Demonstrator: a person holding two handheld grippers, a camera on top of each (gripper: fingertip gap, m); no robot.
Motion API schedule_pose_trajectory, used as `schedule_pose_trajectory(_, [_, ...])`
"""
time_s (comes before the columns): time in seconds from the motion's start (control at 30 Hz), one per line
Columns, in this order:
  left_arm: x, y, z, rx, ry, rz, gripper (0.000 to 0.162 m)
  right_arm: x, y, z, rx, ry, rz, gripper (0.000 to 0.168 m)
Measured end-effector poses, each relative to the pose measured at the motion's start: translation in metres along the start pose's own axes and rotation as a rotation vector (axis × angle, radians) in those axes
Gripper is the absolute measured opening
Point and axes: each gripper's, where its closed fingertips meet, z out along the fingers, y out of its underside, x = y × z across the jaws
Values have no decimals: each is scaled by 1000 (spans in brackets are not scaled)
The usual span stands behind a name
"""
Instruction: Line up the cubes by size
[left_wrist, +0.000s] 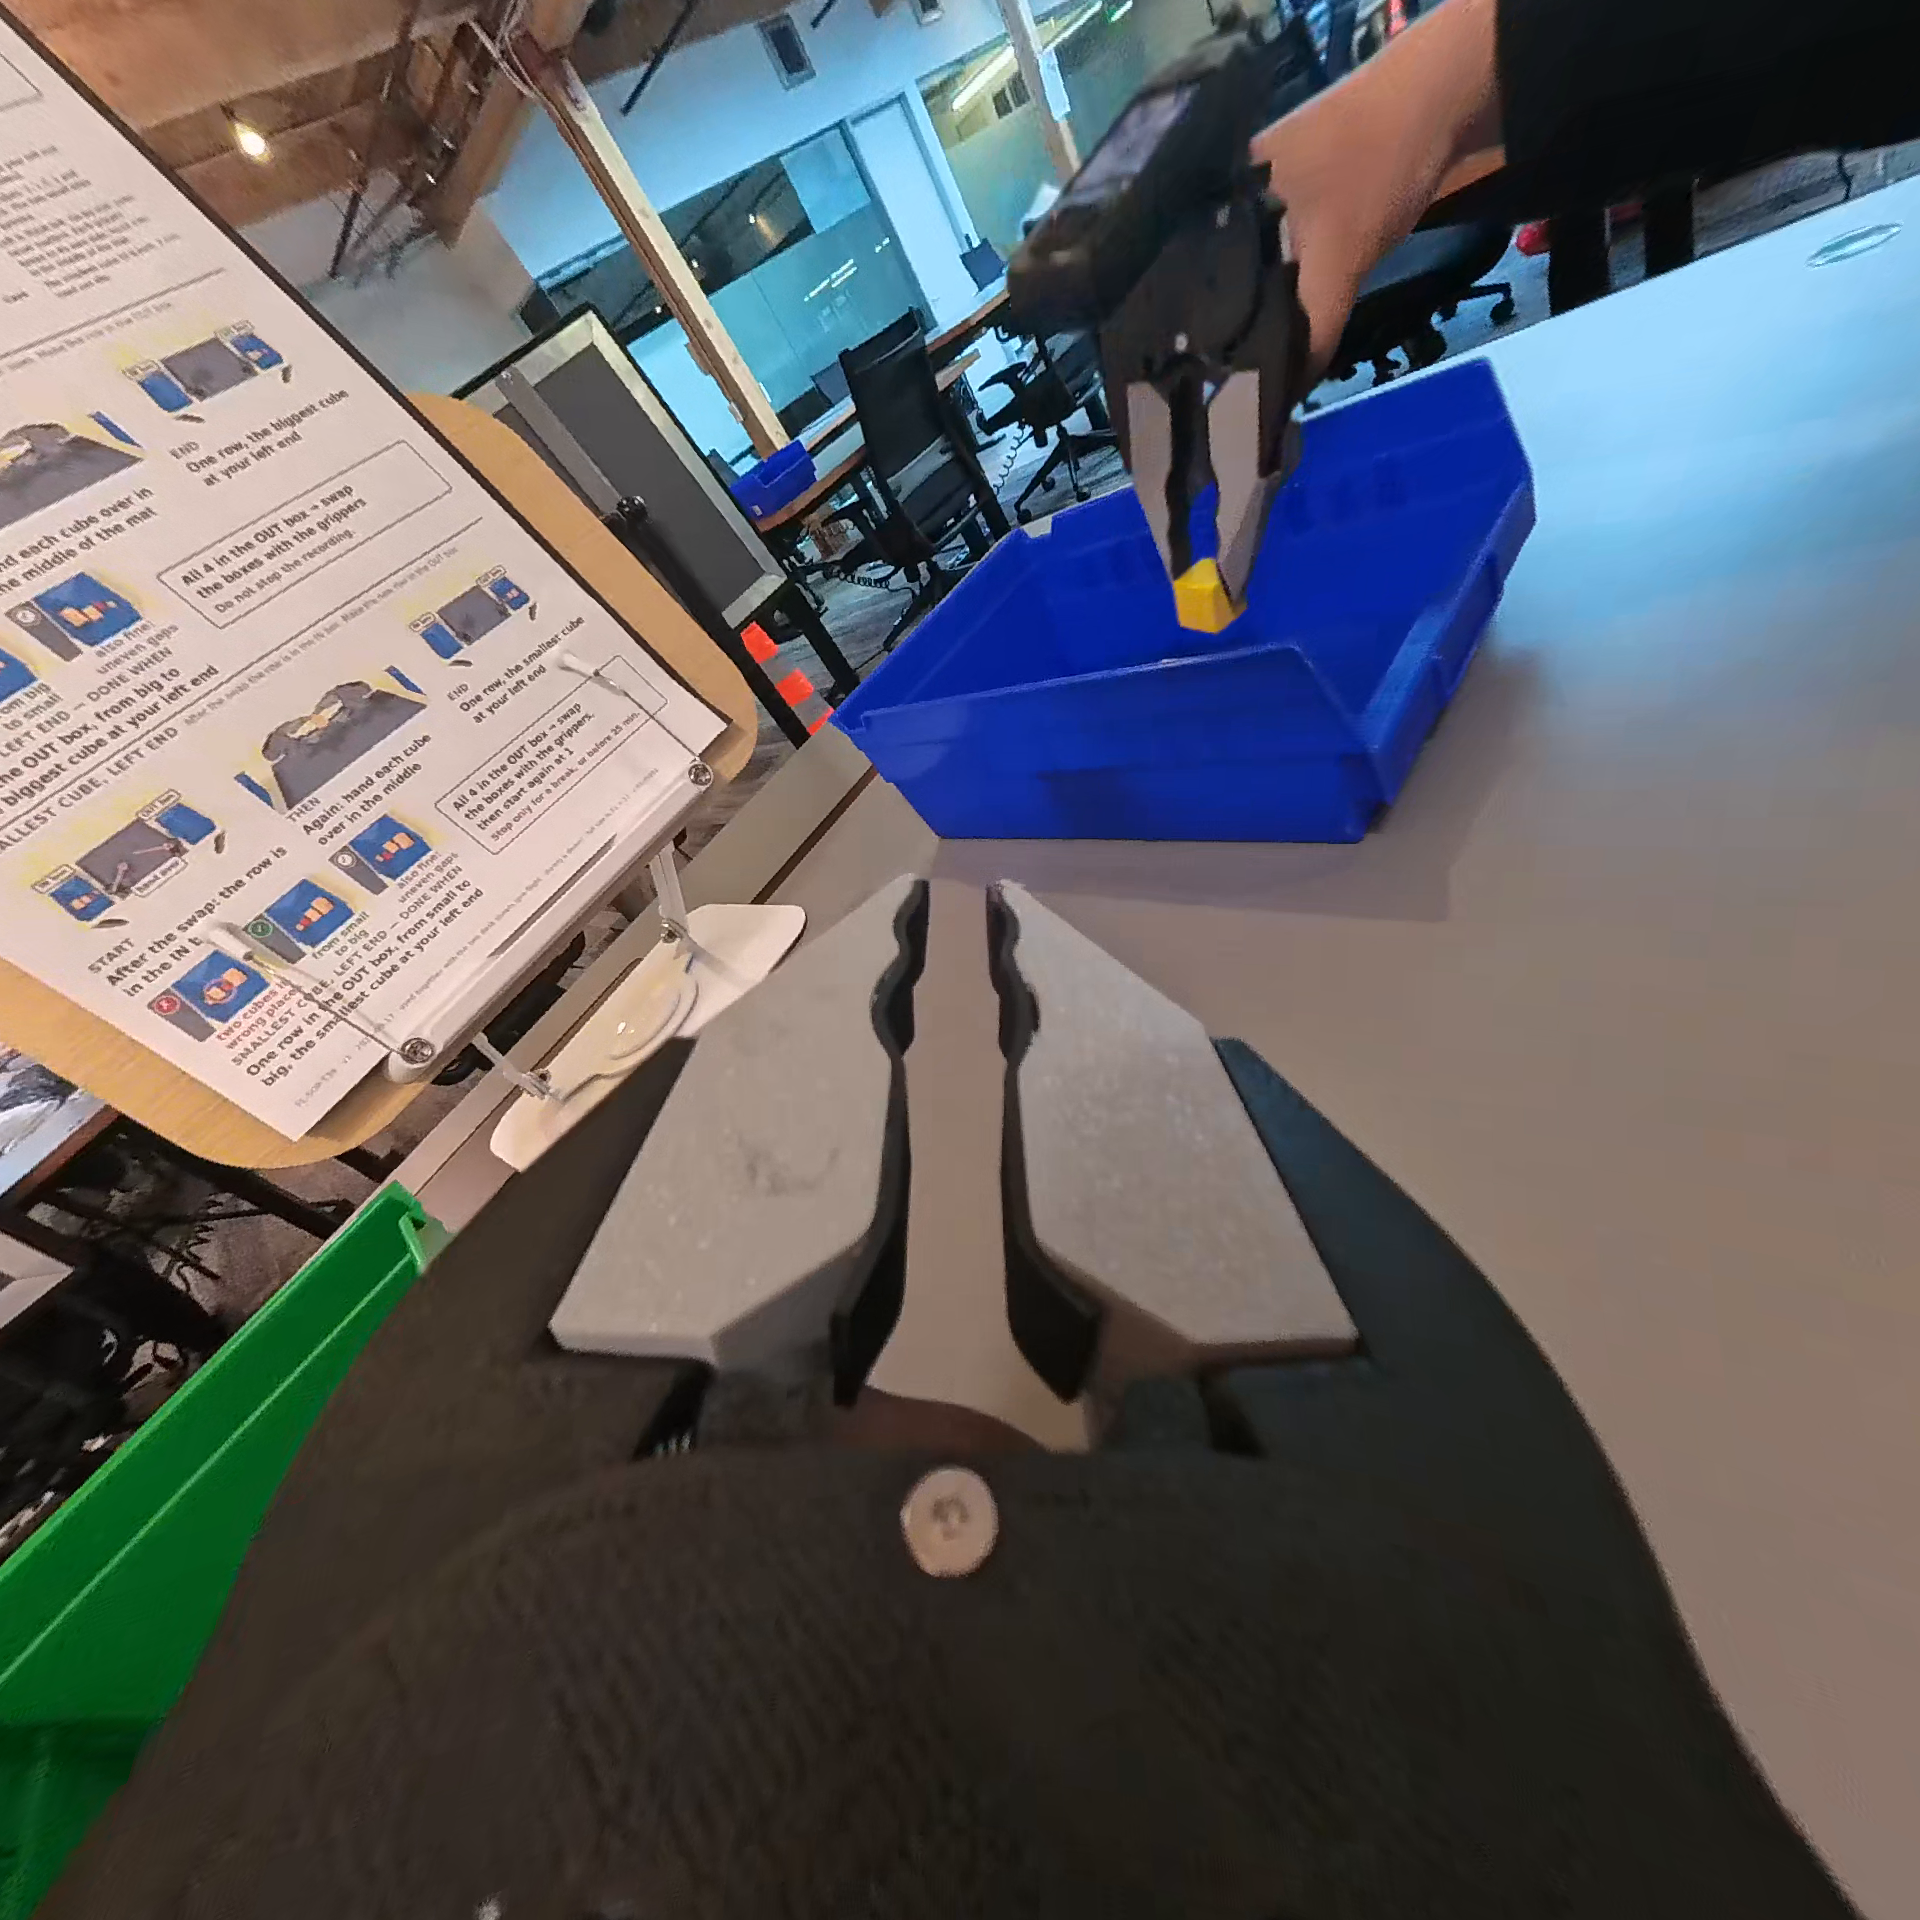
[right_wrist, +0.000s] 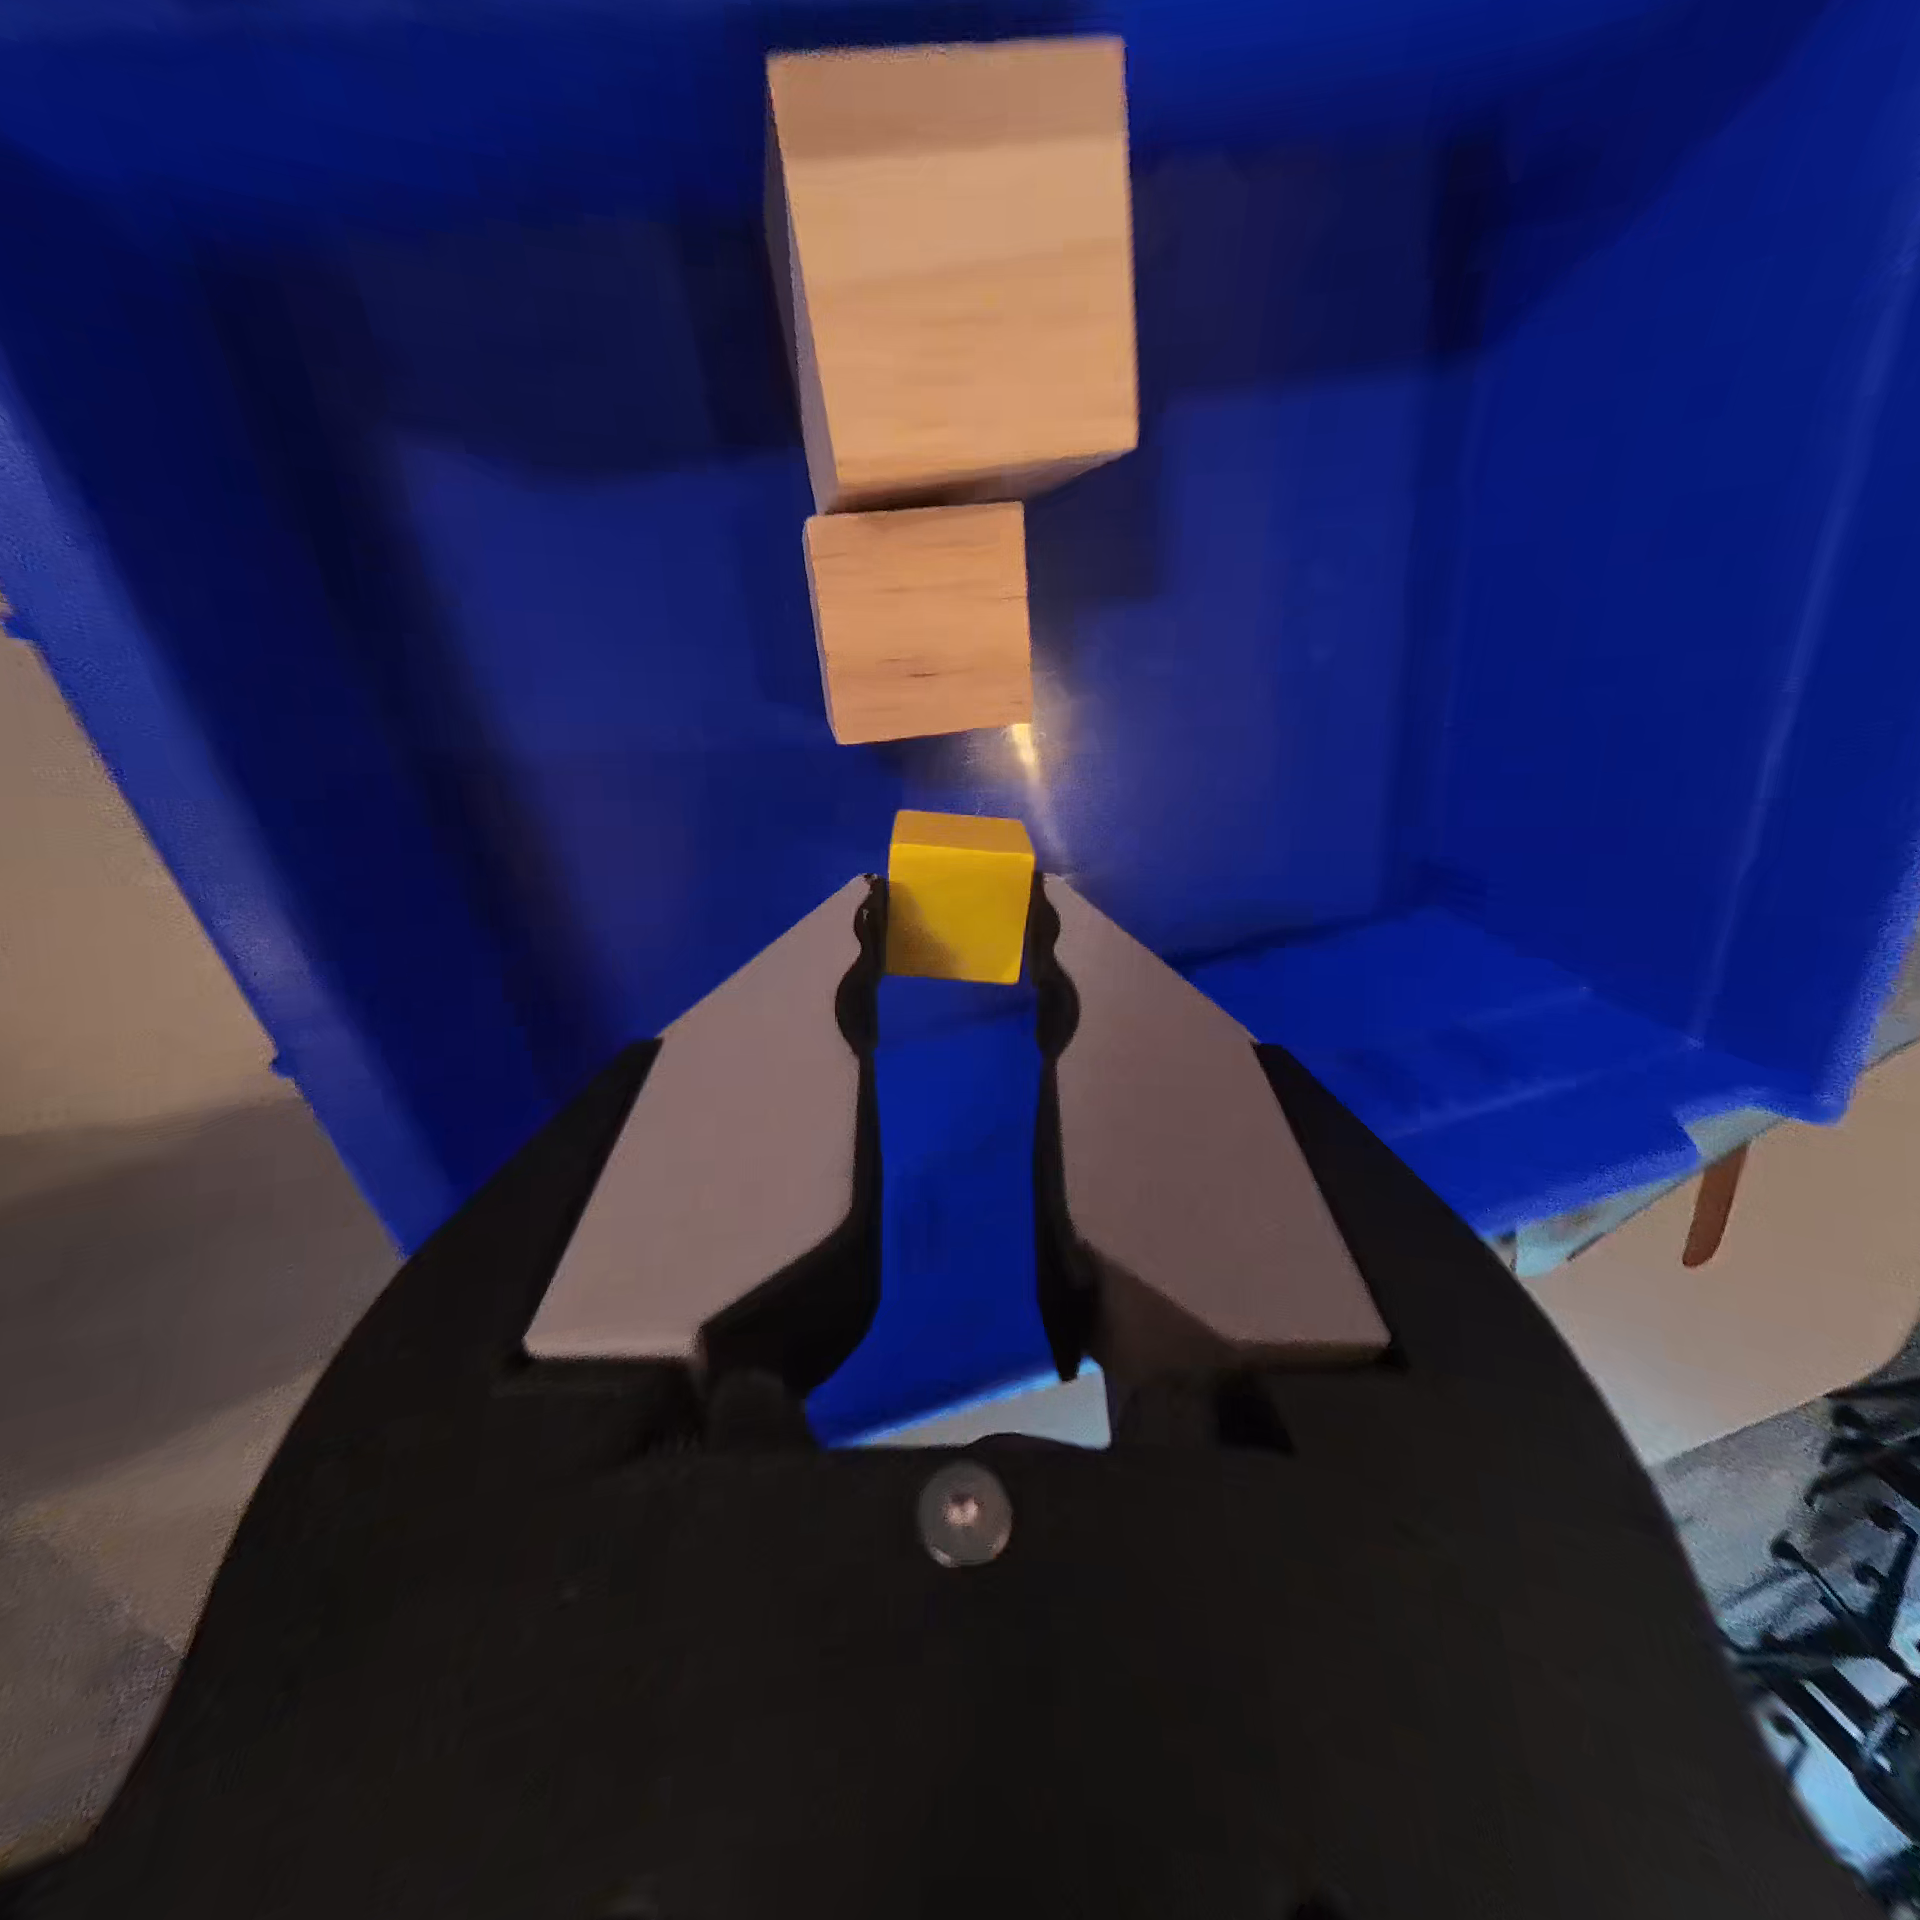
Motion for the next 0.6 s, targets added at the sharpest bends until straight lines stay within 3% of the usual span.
schedule_pose_trajectory(0.27, [-2, 17, 2, -56, 21, -28, 16, -5, -3, 38, -65, -71, -34, 25])
schedule_pose_trajectory(0.37, [4, 23, -5, -84, 105, -114, 21, -6, -3, 36, -72, -74, -8, 43])
schedule_pose_trajectory(0.43, [-5, 29, -17, -122, 120, -164, 44, -5, -2, 27, -68, -46, 12, 52])
schedule_pose_trajectory(0.53, [-47, 35, -47, -198, 59, -128, 52, -1, -13, -5, 59, 56, 28, 49])
schedule_pose_trajectory(0.6, [-90, 47, -70, -314, -9, -103, 49, -6, -30, -32, 216, 119, 43, 45])
